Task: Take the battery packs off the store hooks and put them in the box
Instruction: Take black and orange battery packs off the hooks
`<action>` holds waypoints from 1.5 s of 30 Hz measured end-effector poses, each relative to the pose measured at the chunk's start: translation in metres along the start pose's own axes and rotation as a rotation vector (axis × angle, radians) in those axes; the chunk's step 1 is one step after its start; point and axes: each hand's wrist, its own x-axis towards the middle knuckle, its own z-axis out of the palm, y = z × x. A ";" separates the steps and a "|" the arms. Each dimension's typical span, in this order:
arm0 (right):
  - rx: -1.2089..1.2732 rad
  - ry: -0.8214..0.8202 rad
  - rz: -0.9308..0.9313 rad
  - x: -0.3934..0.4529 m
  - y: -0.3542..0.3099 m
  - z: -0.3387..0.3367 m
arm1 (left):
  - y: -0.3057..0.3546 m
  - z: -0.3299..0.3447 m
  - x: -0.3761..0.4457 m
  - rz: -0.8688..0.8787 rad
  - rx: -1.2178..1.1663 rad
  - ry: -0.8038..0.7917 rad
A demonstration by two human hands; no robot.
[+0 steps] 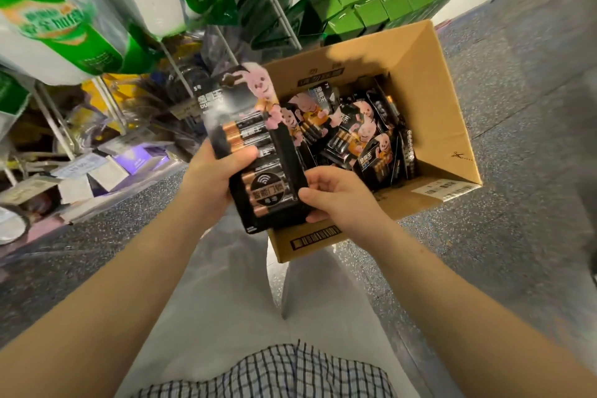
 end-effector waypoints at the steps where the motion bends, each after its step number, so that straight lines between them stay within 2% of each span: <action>1: -0.025 -0.011 0.021 0.005 0.001 0.005 | -0.001 -0.005 0.000 0.003 -0.030 0.002; 5: -0.121 0.013 0.077 0.030 0.013 0.010 | -0.004 -0.028 0.000 0.007 0.020 0.028; 8: -0.158 0.236 0.125 0.053 0.027 0.002 | -0.006 -0.045 -0.001 0.009 0.129 0.051; 10: -0.266 0.333 0.151 0.067 0.036 0.002 | -0.010 -0.055 -0.001 -0.017 0.137 0.074; 16: -0.518 0.313 0.155 0.086 0.050 0.023 | -0.013 -0.071 -0.003 -0.054 0.146 0.094; 21: -0.456 0.363 0.185 0.090 0.058 0.032 | -0.016 -0.074 -0.002 -0.053 0.194 0.110; 24: -0.517 0.373 0.183 0.089 0.058 0.033 | -0.017 -0.074 -0.001 -0.052 0.187 0.106; 30: -0.755 0.278 0.327 0.100 0.046 0.038 | -0.018 -0.068 0.002 -0.045 0.175 0.124; 33: -0.699 0.251 0.340 0.100 0.049 0.034 | -0.017 -0.067 0.002 -0.038 0.164 0.109; 37: -0.447 0.279 0.175 0.081 0.048 0.026 | -0.014 -0.064 0.003 -0.025 0.143 0.079; 41: -0.436 0.217 0.139 0.061 0.039 0.012 | -0.010 -0.058 0.006 -0.004 0.141 0.076; 45: -0.336 0.237 0.102 0.041 0.026 -0.012 | -0.007 -0.052 0.008 0.009 0.152 0.046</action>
